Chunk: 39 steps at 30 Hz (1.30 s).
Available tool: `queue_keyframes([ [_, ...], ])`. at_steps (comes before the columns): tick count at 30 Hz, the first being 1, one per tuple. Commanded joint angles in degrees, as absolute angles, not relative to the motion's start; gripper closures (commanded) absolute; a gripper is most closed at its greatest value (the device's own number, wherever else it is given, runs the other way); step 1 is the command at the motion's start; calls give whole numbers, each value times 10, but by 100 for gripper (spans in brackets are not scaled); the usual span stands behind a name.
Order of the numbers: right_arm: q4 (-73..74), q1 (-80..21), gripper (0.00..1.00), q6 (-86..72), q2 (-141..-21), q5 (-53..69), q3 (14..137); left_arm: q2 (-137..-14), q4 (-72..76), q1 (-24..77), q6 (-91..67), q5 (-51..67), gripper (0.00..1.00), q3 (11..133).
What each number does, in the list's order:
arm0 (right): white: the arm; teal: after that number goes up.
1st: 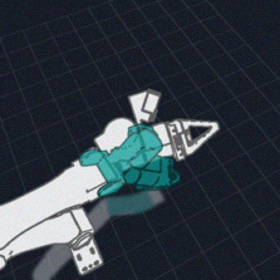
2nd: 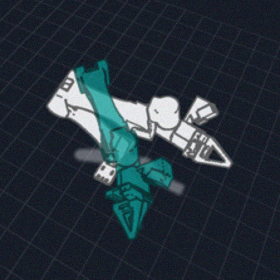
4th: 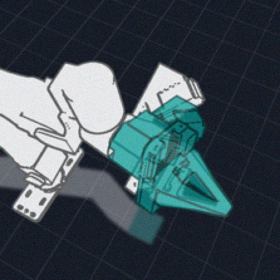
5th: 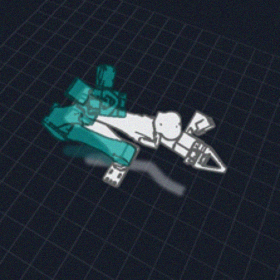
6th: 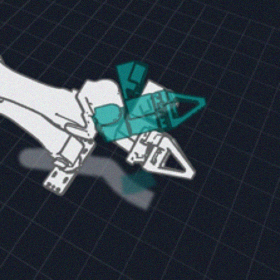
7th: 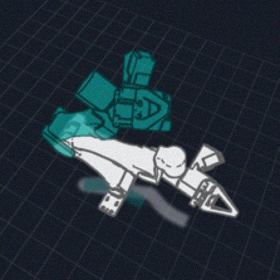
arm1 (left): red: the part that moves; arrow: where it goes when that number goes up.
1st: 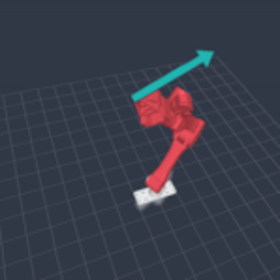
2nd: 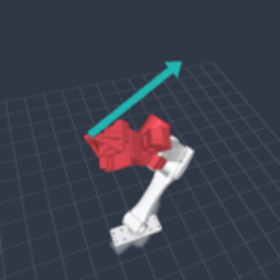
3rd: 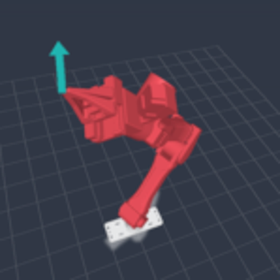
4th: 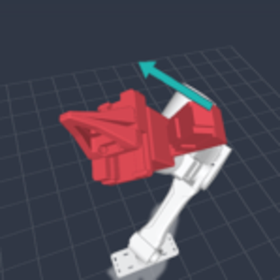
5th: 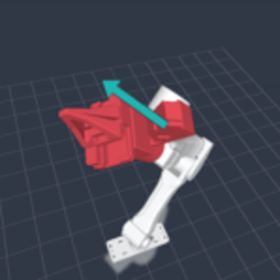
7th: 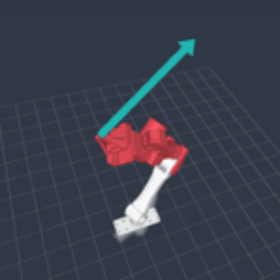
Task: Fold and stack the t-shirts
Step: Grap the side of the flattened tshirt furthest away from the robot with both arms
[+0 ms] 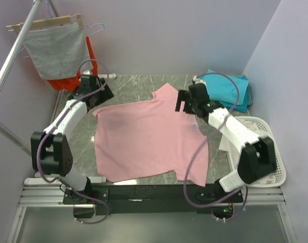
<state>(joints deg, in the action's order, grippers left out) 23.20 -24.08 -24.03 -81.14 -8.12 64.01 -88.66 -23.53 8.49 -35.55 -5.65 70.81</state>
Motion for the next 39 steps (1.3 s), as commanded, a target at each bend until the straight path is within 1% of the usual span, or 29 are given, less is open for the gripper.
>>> queue_keyframes([
  [1,181,-203,0,-181,-938,-69,758,-955,-211,49,-316,-55,1,743],
  [3,186,-179,0,-173,-981,-41,797,-981,-206,44,-311,-54,1,747],
  [4,202,-170,0,-180,-1023,-38,846,-988,-210,44,-312,-59,1,748],
  [8,226,-140,2,-192,-1085,17,909,-1005,-225,41,-320,-50,1,738],
  [14,210,-135,1,-185,-1090,33,896,-1008,-213,25,-332,-51,1,708],
  [27,231,-132,1,-175,-1099,31,910,-1069,-222,9,-334,-56,1,727],
  [34,235,-129,1,-171,-1110,39,911,-1095,-193,6,-337,-65,1,736],
  [39,237,-128,1,-166,-1114,39,906,-1105,-147,3,-332,-99,1,747],
])
